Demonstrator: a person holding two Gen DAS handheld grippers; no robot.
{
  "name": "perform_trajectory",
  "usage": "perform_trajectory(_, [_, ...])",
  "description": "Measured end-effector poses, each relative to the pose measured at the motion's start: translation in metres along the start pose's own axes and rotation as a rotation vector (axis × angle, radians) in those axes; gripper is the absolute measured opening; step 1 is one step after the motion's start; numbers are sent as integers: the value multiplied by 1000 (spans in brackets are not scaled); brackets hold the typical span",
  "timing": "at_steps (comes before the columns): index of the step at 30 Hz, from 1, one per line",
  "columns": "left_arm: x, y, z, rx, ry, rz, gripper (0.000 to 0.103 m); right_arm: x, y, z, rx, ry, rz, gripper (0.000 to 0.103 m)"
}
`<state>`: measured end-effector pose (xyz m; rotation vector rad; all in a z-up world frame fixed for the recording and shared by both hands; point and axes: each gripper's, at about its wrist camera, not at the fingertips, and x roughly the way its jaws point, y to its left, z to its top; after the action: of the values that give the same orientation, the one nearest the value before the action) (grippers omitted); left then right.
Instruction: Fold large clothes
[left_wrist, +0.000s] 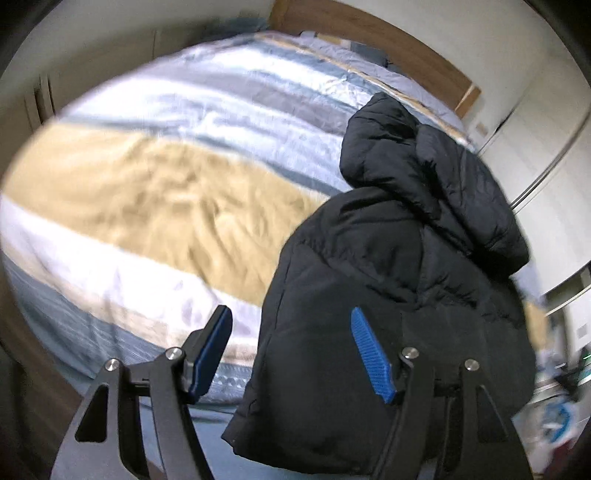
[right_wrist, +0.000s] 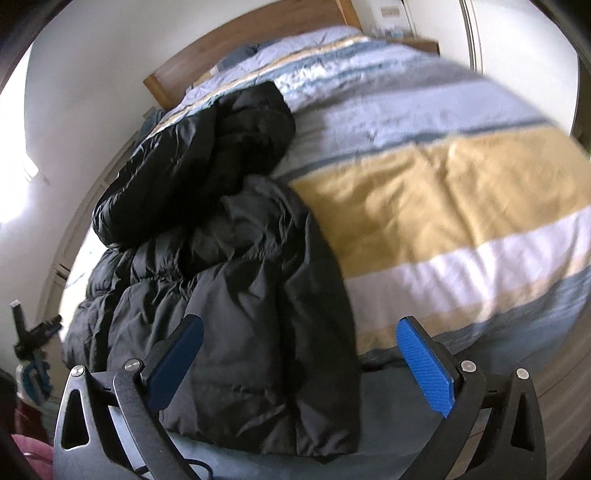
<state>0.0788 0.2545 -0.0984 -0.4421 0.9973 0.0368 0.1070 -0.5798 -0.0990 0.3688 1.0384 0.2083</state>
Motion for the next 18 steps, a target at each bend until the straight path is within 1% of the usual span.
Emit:
perform_trajectory(1, [3, 10, 0, -32, 16, -45, 65, 8, -4, -2, 27, 14, 24, 102])
perform_trajectory(4, [16, 27, -3, -92, 51, -125, 65, 23, -12, -5, 75, 44, 64, 102])
perform_trajectory(6, [30, 37, -9, -142, 95, -214, 65, 32, -16, -6, 93, 63, 80, 102])
perform_trajectory(10, [58, 45, -25, -196, 184, -317, 66, 47, -25, -10, 135, 101, 126, 103])
perform_trajectory(11, [62, 46, -29, -211, 193, -348, 66, 50, -27, -12, 147, 110, 137, 103])
perform_trajectory(12, [66, 47, -33, -236, 199, -405, 66, 54, -29, -15, 160, 124, 156, 103])
perform_trajectory(14, [69, 47, -38, -261, 203, -487, 66, 61, -30, -18, 178, 148, 200, 103])
perform_trajectory(15, [70, 45, -42, -270, 207, -547, 66, 66, -30, -21, 187, 167, 229, 103])
perform_trajectory(16, [70, 44, -44, -273, 211, -576, 66, 69, -29, -23, 190, 181, 243, 103])
perform_trajectory(18, [72, 41, -49, -275, 217, -601, 66, 76, -27, -25, 189, 202, 259, 103])
